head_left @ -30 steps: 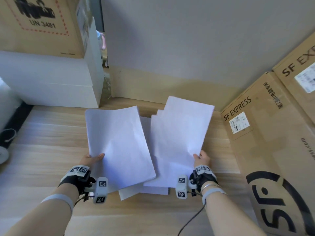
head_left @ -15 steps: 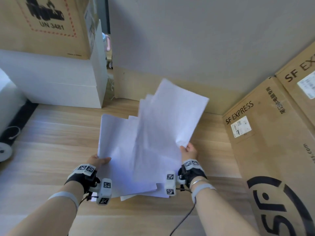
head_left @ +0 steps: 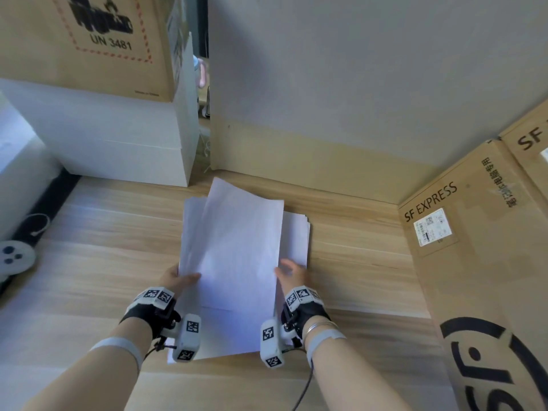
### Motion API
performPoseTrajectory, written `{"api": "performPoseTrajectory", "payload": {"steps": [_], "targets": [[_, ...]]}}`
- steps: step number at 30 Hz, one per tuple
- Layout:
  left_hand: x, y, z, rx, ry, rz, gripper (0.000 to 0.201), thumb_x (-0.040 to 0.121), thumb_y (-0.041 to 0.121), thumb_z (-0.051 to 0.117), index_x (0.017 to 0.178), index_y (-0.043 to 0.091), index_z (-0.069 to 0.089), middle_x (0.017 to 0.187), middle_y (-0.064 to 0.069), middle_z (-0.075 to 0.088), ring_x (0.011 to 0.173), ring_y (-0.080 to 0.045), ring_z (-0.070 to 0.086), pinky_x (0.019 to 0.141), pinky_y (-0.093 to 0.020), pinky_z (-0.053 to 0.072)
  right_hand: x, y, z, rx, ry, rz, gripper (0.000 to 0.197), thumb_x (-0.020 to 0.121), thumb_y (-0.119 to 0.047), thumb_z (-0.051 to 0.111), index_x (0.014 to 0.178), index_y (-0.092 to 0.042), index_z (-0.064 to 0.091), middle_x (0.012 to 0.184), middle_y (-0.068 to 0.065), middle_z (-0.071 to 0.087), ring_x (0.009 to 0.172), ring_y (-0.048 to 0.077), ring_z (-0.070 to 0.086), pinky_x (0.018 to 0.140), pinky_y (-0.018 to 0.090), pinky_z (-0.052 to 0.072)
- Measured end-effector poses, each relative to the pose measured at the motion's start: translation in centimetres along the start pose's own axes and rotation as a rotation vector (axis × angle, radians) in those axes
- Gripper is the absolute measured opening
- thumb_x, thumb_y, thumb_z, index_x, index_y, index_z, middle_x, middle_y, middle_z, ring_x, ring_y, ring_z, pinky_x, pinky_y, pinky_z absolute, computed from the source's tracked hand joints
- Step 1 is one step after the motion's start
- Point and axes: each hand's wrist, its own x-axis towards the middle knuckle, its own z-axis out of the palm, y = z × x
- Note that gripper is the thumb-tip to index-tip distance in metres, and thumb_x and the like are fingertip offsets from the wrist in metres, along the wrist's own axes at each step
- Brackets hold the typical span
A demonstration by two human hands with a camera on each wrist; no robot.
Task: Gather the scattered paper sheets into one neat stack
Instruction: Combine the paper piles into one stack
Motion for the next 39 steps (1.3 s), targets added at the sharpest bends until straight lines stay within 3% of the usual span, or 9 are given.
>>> {"api": "performPoseTrajectory", "payload": {"steps": [3,8,12,17,20,29,32,34,39], "targets": [[0.6,-1.0,-1.2,-0.032,0.09,0.015,0.042,0.084,-0.002,0.06,0.124,-0.01,0.051,0.117,-0.031,0.061,0.097,-0.033,0.058,0.081,-0.039,0.045,0.1,0.5,-1.2,-0.053,0.183,0.222,0.069,0.078,-0.031,0.068,0.139,-0.025,0.035,0.146,0.011,0.031,0.13,0.035,0.036,0.103,0.041,0.036],[0.7,-2.0,-3.1,-0.176,0.131,-0.025,0.039,0.085,-0.009,0.055,0.123,-0.015,0.048,0.033,0.01,0.06,0.033,-0.004,0.059,0.035,-0.014,0.046,-0.7,0.7,-0.3,-0.101,0.062,0.285,0.109,0.066,-0.023,0.083,0.148,-0.03,0.012,0.149,0.014,0.017,0.135,0.032,0.029,0.108,0.038,0.031],[1.5,-2.4,-4.0,-0.225,0.113,-0.024,0.032,0.085,-0.008,0.054,0.116,-0.003,0.052,0.034,0.012,0.061,0.029,-0.001,0.057,0.039,-0.021,0.049,-0.9,0.9,-1.3,0.004,0.005,0.283,0.107,0.074,-0.003,0.074,0.15,-0.023,0.002,0.152,0.014,0.028,0.132,0.03,0.042,0.104,0.04,0.039],[1.5,-2.2,-3.7,-0.218,0.106,-0.023,0.024,0.085,-0.007,0.056,0.106,0.004,0.051,0.034,0.009,0.062,0.029,-0.004,0.057,0.043,-0.025,0.048,-0.6,3.0,-5.1,-0.017,0.074,0.302,0.045,0.084,-0.009,0.064,0.124,0.006,0.051,0.125,0.019,0.06,0.11,0.034,0.06,0.094,0.036,0.047],[1.9,-2.3,-3.4,-0.216,0.097,-0.023,0.033,0.084,-0.007,0.057,0.116,-0.003,0.053,0.049,-0.003,0.064,0.046,-0.022,0.06,0.053,-0.029,0.044,-0.6,4.5,-7.5,-0.03,0.151,0.295,0.032,0.089,-0.011,0.058,0.113,0.009,0.058,0.107,0.018,0.064,0.09,0.031,0.058,0.081,0.034,0.045],[1.7,-1.5,-1.9,-0.199,0.058,-0.063,0.039,0.083,-0.009,0.057,0.121,-0.013,0.051,0.051,-0.004,0.064,0.063,-0.022,0.05,0.059,-0.03,0.041,0.4,6.9,-11.2,0.097,0.319,0.285,0.033,0.092,-0.014,0.054,0.108,0.015,0.057,0.106,0.025,0.062,0.091,0.029,0.055,0.08,0.033,0.04],[1.4,-1.2,-1.4,-0.144,0.048,-0.049,0.043,0.084,-0.008,0.057,0.125,-0.011,0.049,0.085,-0.014,0.06,0.076,-0.028,0.053,0.069,-0.034,0.043,0.4,7.1,-12.6,0.182,0.428,0.313,0.038,0.093,-0.014,0.051,0.113,0.019,0.053,0.117,0.032,0.059,0.1,0.037,0.056,0.081,0.036,0.04],[1.2,-1.0,-1.2,-0.137,0.039,-0.05,0.043,0.084,-0.008,0.057,0.126,-0.01,0.049,0.084,-0.014,0.058,0.073,-0.028,0.052,0.068,-0.035,0.043,0.4,7.0,-13.4,0.231,0.503,0.322,0.037,0.093,-0.013,0.05,0.113,0.018,0.053,0.119,0.032,0.058,0.108,0.04,0.057,0.087,0.039,0.043],[1.0,-1.1,-0.8,-0.124,0.027,-0.085,0.043,0.084,-0.009,0.056,0.127,-0.011,0.048,0.084,-0.013,0.059,0.075,-0.028,0.052,0.077,-0.04,0.041,0.5,4.8,-12.9,0.363,0.483,0.257,0.03,0.091,-0.01,0.05,0.11,0.012,0.058,0.099,0.017,0.059,0.088,0.026,0.053,0.074,0.029,0.035]]}}
